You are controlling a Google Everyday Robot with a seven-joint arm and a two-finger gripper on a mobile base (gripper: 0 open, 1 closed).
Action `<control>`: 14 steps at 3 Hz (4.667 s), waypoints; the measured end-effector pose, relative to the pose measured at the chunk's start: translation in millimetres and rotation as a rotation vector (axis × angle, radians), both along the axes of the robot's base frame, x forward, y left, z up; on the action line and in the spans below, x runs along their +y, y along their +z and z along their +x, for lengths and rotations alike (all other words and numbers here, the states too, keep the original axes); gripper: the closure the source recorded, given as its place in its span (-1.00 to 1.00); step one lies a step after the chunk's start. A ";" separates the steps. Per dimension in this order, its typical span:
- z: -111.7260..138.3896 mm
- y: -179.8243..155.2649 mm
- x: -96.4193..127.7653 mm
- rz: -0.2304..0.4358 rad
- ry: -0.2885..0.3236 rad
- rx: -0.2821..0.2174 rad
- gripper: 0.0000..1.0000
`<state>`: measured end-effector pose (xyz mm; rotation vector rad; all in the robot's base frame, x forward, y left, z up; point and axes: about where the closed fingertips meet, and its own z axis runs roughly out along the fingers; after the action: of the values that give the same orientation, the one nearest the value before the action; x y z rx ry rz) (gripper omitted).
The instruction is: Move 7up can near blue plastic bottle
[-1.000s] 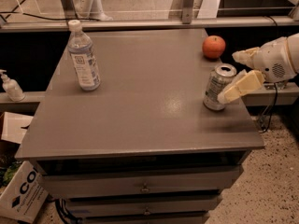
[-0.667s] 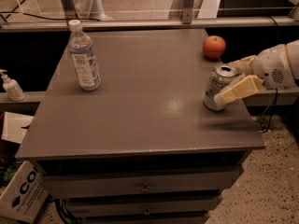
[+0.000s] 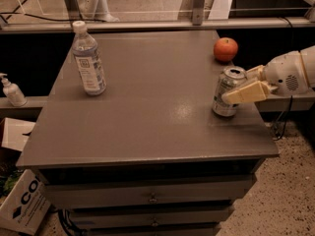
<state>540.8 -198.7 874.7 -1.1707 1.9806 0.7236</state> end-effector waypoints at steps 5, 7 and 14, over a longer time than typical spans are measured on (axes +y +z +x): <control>13.3 29.0 72.3 0.208 0.037 -0.036 1.00; 47.9 41.6 169.7 0.234 0.107 -0.110 1.00; 77.6 -12.1 304.5 0.011 0.282 -0.122 0.30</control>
Offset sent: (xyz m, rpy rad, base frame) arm 0.0048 0.0290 0.0211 0.0543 -0.0076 0.0325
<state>618.4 105.8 862.7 -1.4700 1.7290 0.7821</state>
